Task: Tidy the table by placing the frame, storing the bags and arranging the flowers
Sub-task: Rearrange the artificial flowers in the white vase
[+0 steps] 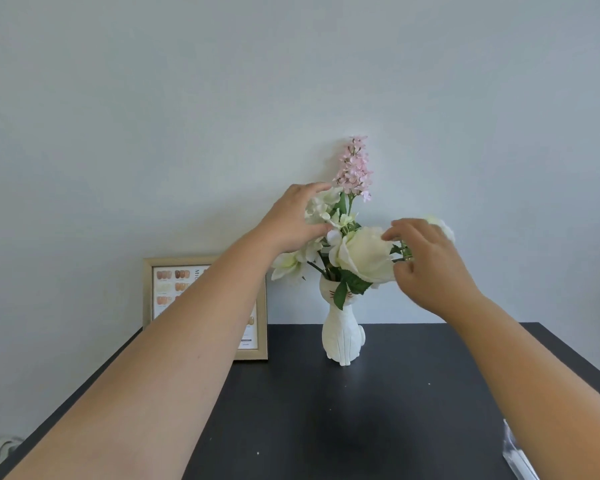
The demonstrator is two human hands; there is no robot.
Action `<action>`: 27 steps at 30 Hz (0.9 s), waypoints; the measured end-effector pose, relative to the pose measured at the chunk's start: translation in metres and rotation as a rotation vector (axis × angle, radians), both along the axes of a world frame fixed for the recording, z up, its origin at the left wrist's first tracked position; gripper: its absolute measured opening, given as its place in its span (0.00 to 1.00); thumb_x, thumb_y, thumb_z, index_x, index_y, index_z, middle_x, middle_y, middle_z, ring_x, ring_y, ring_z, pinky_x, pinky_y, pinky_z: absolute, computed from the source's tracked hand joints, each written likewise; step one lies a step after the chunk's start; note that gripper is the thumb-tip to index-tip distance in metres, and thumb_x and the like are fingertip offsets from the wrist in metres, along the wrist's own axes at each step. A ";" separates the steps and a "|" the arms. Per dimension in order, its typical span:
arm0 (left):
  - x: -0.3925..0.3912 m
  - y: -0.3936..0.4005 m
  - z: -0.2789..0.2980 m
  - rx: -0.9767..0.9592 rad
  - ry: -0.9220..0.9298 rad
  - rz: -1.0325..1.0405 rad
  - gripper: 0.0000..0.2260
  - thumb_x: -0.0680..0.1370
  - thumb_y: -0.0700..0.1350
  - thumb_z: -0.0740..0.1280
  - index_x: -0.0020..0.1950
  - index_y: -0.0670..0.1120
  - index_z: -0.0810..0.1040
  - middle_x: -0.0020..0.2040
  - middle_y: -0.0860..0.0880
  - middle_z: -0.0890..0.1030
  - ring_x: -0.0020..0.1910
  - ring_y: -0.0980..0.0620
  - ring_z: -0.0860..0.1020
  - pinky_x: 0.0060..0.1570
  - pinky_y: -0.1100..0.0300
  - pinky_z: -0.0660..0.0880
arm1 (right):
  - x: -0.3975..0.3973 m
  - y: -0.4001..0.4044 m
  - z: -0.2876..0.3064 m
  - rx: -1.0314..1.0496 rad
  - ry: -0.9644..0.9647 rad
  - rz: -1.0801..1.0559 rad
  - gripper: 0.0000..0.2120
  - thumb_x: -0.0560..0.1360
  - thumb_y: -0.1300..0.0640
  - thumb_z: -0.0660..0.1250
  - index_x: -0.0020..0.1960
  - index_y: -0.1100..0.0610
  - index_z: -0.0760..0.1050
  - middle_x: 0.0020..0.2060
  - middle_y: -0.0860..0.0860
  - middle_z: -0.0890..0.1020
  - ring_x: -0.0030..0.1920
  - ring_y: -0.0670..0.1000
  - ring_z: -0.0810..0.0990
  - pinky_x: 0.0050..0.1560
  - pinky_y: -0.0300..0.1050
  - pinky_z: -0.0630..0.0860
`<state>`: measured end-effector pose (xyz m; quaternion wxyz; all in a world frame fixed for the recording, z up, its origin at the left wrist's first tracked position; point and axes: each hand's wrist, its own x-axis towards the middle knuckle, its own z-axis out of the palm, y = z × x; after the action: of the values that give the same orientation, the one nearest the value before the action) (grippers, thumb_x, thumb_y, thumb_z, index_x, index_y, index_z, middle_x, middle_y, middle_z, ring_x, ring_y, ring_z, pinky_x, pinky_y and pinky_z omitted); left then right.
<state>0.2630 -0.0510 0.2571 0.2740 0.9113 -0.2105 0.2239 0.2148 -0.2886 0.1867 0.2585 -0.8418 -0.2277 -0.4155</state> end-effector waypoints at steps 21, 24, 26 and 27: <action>0.021 -0.020 -0.030 0.248 0.033 0.038 0.15 0.78 0.43 0.63 0.64 0.49 0.78 0.55 0.44 0.81 0.48 0.46 0.77 0.43 0.58 0.71 | 0.041 -0.015 0.025 0.416 0.350 0.006 0.15 0.70 0.61 0.70 0.52 0.44 0.74 0.41 0.43 0.77 0.29 0.33 0.76 0.19 0.28 0.64; 0.015 -0.019 -0.033 0.305 0.003 0.108 0.15 0.78 0.47 0.61 0.64 0.54 0.78 0.49 0.49 0.81 0.46 0.47 0.75 0.44 0.56 0.68 | 0.049 -0.005 0.040 0.383 0.354 -0.008 0.15 0.69 0.61 0.69 0.51 0.45 0.76 0.40 0.43 0.76 0.28 0.43 0.76 0.18 0.28 0.64; 0.012 -0.019 -0.031 0.398 -0.006 0.165 0.16 0.78 0.53 0.60 0.64 0.58 0.77 0.40 0.58 0.76 0.49 0.47 0.74 0.48 0.53 0.63 | 0.055 0.002 0.046 0.354 0.374 -0.021 0.15 0.68 0.61 0.69 0.51 0.45 0.77 0.41 0.44 0.76 0.30 0.45 0.75 0.18 0.30 0.66; 0.011 -0.019 -0.030 0.434 0.001 0.182 0.17 0.78 0.55 0.59 0.66 0.59 0.75 0.38 0.60 0.73 0.49 0.48 0.74 0.49 0.52 0.61 | 0.058 0.006 0.048 0.319 0.394 -0.026 0.15 0.68 0.61 0.69 0.51 0.45 0.77 0.41 0.44 0.76 0.30 0.46 0.75 0.19 0.33 0.67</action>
<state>0.2736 -0.0696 0.2270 0.0506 0.9642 -0.1704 0.1966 0.2725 -0.2830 0.2348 0.4221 -0.8580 -0.0936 -0.2772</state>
